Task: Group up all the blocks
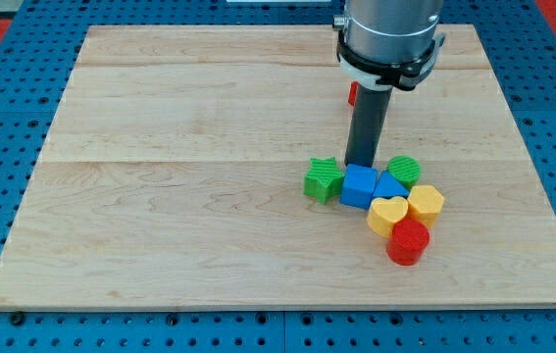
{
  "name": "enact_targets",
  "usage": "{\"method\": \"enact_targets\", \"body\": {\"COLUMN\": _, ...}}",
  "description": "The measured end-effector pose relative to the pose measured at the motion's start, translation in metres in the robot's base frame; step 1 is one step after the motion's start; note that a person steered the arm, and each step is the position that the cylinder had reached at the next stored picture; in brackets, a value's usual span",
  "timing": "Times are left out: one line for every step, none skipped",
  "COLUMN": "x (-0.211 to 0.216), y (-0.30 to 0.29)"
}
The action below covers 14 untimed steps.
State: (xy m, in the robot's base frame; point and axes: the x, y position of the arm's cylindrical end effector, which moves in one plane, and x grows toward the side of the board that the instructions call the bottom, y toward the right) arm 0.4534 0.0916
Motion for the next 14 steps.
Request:
{"method": "enact_targets", "body": {"x": -0.013, "y": 0.005}}
{"method": "enact_targets", "body": {"x": -0.048, "y": 0.036}}
{"method": "enact_targets", "body": {"x": -0.019, "y": 0.111}}
{"method": "enact_targets", "body": {"x": 0.039, "y": 0.104}}
{"method": "enact_targets", "body": {"x": 0.052, "y": 0.088}}
{"method": "enact_targets", "body": {"x": 0.052, "y": 0.038}}
{"method": "enact_targets", "body": {"x": 0.076, "y": 0.039}}
{"method": "enact_targets", "body": {"x": 0.112, "y": 0.082}}
{"method": "enact_targets", "body": {"x": 0.115, "y": 0.056}}
{"method": "enact_targets", "body": {"x": 0.129, "y": 0.067}}
{"method": "enact_targets", "body": {"x": 0.149, "y": 0.125}}
{"method": "enact_targets", "body": {"x": 0.163, "y": 0.048}}
{"method": "enact_targets", "body": {"x": 0.148, "y": 0.01}}
{"method": "enact_targets", "body": {"x": 0.113, "y": 0.009}}
